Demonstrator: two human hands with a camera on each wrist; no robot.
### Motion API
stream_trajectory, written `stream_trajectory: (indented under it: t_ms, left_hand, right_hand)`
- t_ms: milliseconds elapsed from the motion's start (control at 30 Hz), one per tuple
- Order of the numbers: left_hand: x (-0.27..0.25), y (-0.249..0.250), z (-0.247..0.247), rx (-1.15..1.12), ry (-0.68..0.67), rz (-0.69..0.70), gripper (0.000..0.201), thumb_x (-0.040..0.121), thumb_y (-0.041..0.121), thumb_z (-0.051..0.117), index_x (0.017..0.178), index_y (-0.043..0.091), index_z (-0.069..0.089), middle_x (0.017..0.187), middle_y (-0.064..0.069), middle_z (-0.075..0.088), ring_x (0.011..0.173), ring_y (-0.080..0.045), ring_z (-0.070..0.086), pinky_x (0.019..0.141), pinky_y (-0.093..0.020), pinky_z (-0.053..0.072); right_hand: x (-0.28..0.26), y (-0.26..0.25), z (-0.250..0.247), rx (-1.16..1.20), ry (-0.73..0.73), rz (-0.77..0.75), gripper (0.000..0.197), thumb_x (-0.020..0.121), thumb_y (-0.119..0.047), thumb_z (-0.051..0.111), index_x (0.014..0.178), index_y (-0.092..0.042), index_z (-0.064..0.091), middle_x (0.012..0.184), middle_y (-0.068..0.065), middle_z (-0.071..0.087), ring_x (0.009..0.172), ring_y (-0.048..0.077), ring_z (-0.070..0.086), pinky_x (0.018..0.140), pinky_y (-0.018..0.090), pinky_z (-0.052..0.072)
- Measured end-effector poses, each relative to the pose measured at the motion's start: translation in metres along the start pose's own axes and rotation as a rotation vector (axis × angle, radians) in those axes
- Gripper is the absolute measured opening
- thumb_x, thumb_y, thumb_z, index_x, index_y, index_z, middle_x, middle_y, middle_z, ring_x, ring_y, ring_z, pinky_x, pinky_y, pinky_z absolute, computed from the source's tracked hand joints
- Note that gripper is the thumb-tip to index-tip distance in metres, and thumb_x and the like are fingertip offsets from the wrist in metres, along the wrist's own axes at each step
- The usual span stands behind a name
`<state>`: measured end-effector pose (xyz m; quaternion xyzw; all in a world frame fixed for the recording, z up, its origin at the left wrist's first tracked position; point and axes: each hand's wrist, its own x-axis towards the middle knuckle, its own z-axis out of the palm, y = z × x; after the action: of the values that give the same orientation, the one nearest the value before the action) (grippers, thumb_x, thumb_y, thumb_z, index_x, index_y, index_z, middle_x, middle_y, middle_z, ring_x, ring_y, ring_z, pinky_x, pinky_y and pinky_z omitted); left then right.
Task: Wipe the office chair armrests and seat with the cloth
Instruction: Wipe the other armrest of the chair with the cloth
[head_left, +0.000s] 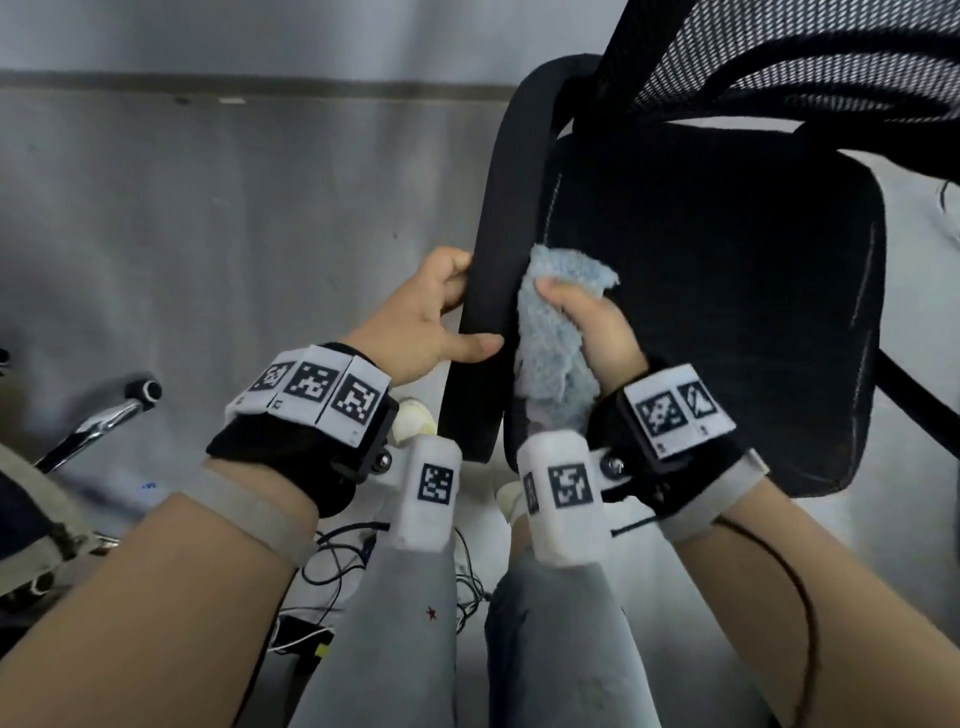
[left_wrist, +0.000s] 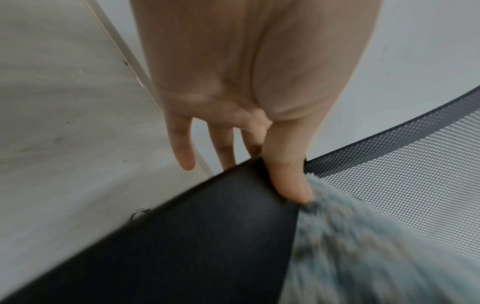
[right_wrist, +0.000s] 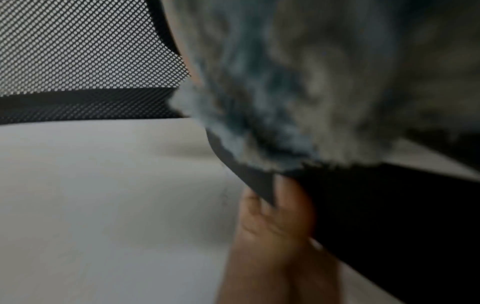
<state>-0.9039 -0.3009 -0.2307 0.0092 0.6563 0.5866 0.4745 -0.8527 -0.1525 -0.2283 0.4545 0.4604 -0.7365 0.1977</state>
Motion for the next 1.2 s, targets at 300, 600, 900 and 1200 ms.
stream_trajectory:
  t_ms: [300, 600, 900, 1200]
  left_hand:
    - [-0.014, 0.015, -0.007, 0.121, 0.008, -0.038, 0.053, 0.084, 0.015, 0.062, 0.133, 0.021, 0.041, 0.139, 0.003, 0.046, 0.13, -0.009, 0.042, 0.109, -0.027, 0.033]
    - [-0.045, 0.05, -0.016, -0.439, 0.002, 0.041, 0.054, 0.067, 0.051, 0.039, 0.089, 0.004, 0.056, 0.062, 0.0, 0.072, 0.059, -0.003, 0.067, 0.054, -0.014, 0.052]
    - [-0.021, 0.035, -0.051, -0.475, 0.511, 0.093, 0.012, 0.087, 0.026, 0.057, 0.089, 0.017, 0.064, 0.082, 0.006, 0.075, 0.086, -0.012, 0.07, 0.071, -0.034, 0.058]
    - [0.033, 0.009, -0.05, 0.251, 0.39, 0.05, 0.053, 0.086, 0.011, 0.058, 0.133, 0.007, 0.034, 0.124, -0.003, 0.051, 0.113, -0.015, 0.049, 0.097, -0.025, 0.039]
  right_hand:
    - [-0.056, -0.015, 0.0, 0.087, 0.043, -0.155, 0.011, 0.09, -0.012, 0.052, 0.092, -0.006, 0.06, 0.085, 0.008, 0.066, 0.073, 0.016, 0.067, 0.067, 0.027, 0.057]
    - [-0.053, -0.03, 0.056, 0.225, -0.352, 0.014, 0.051, 0.086, -0.04, 0.048, 0.12, -0.002, 0.053, 0.121, 0.017, 0.058, 0.111, 0.027, 0.058, 0.101, 0.038, 0.045]
    - [-0.007, -0.017, 0.048, -0.51, 0.28, -0.488, 0.053, 0.075, -0.031, 0.072, 0.121, -0.019, 0.049, 0.099, 0.0, 0.04, 0.078, 0.01, 0.046, 0.074, 0.021, 0.047]
    - [0.004, -0.005, 0.039, -0.606, 0.142, -0.389, 0.083, 0.087, -0.015, 0.06, 0.147, -0.026, 0.003, 0.138, 0.009, 0.033, 0.132, 0.016, 0.034, 0.109, 0.018, 0.022]
